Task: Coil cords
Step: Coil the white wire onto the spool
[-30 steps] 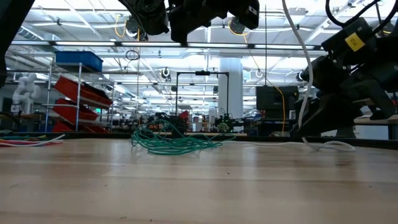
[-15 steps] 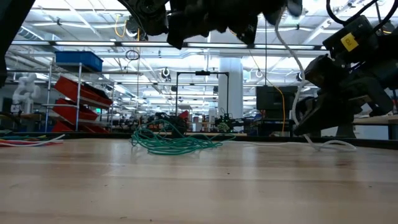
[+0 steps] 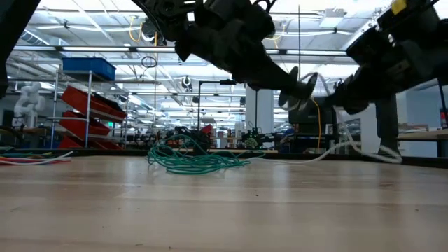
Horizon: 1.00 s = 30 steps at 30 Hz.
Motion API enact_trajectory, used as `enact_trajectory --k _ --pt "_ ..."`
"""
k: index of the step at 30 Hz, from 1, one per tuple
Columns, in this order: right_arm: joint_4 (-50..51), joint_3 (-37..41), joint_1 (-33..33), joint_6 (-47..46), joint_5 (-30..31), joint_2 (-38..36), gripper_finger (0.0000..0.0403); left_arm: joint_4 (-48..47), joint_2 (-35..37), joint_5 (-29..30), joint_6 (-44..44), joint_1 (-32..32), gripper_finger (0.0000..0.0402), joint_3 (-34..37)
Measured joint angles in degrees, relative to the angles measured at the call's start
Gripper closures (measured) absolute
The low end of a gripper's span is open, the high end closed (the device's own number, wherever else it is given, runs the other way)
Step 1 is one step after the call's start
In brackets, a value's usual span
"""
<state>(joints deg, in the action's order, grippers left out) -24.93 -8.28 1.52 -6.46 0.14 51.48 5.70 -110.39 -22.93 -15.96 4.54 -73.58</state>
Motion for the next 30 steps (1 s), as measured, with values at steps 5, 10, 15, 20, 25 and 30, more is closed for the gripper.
enact_trajectory --k 5,10,15,20,25,30 --pt "6.03 -3.08 1.13 0.38 -0.83 -2.42 0.0402 -0.29 0.00 7.03 -0.85 0.19 0.0308 0.00" --pt "13.02 -8.23 3.90 1.91 -0.37 -2.79 0.0403 -1.18 0.00 12.46 -1.08 0.33 0.0308 0.00" --pt "16.24 -11.93 7.04 3.22 -0.17 -2.81 0.0403 -2.00 0.00 16.05 -1.08 0.79 0.0308 0.00" --pt "18.69 -12.48 9.18 2.90 -0.12 -2.79 0.0403 -1.91 0.00 17.17 -0.93 1.38 0.0308 0.00" --pt "20.62 -12.48 11.82 1.39 -0.11 -2.74 0.0403 -1.43 0.00 17.88 -0.89 1.57 0.0308 0.00" --pt "19.64 -12.48 13.85 1.14 -0.12 -2.45 0.0403 2.30 -0.02 19.11 0.29 1.98 0.0308 0.02"
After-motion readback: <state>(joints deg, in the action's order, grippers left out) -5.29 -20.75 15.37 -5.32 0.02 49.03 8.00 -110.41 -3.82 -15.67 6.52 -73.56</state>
